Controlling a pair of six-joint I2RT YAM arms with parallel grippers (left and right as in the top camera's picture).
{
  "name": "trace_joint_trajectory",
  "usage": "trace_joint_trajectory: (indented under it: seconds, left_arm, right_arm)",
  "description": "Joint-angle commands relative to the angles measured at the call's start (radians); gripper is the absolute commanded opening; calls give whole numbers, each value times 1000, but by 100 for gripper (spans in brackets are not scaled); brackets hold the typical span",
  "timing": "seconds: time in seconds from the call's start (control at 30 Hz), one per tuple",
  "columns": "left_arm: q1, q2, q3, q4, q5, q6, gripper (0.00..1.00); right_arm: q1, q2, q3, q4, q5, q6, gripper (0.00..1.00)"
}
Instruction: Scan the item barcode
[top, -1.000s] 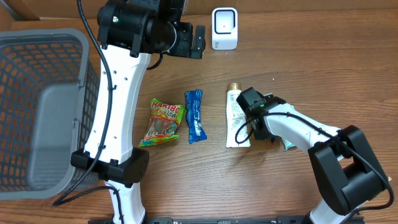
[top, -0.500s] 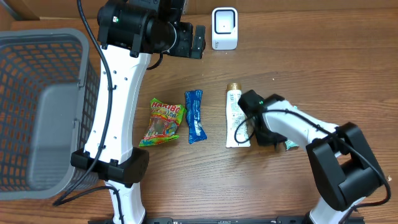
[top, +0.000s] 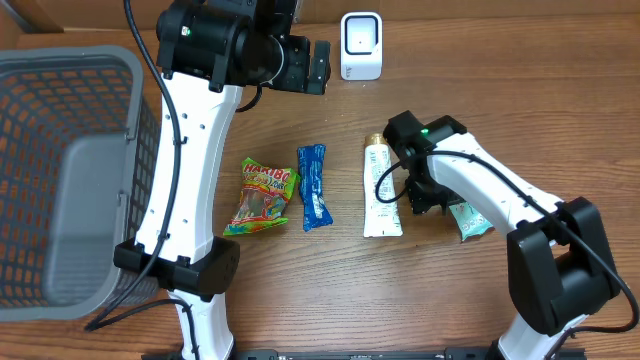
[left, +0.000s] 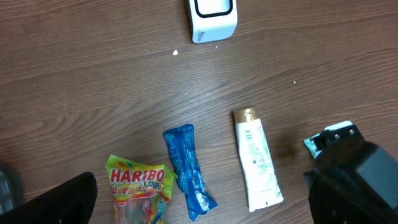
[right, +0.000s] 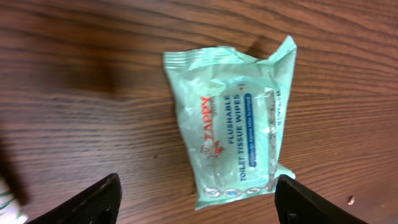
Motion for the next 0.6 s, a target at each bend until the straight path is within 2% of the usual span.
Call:
trace_joint_trajectory:
  seconds: [0.0, 0.3, 0.47, 0.57]
  left_arm:
    - [-2, 13, 0, 1, -11, 19, 100]
    - [-2, 13, 0, 0, -11, 19, 100]
    - [-2, 13, 0, 0, -11, 19, 100]
    - [-2, 13, 0, 0, -11, 19, 100]
  right_arm:
    - [-26, -8, -30, 23, 16, 5, 78]
    - [-75, -8, -196, 201, 2, 3, 76]
    - [-103, -8, -313, 340, 6, -3, 81]
    - [-113, -8, -370, 405, 0, -3, 80]
